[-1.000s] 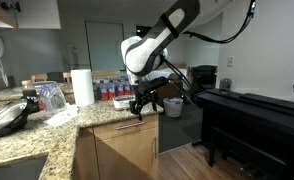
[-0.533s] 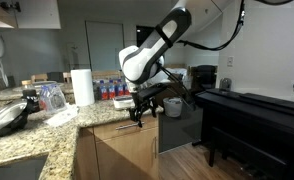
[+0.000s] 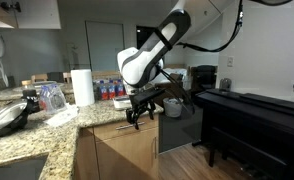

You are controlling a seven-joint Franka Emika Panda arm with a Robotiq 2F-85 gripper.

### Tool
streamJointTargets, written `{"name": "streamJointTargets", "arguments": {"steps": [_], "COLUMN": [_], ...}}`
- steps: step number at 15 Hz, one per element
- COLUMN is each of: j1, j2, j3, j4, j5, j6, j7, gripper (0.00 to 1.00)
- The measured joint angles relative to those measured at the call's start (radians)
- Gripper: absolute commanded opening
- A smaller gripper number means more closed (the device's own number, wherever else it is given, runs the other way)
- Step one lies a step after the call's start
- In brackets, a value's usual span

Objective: Open the top drawer

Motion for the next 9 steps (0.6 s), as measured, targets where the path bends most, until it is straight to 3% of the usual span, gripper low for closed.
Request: {"name": "streamJointTargets", "arguments": {"steps": [5,9], "j1": [0.061,0.106], "j2": [0.037,0.100], "j3": [-0.046,-0.109], "j4": [-0.091,-0.121], "j5": [-0.088,-0.170], "j6": [0.242,0.345], "j7": [0.163,0.260], "gripper": [1.00,1.00]}}
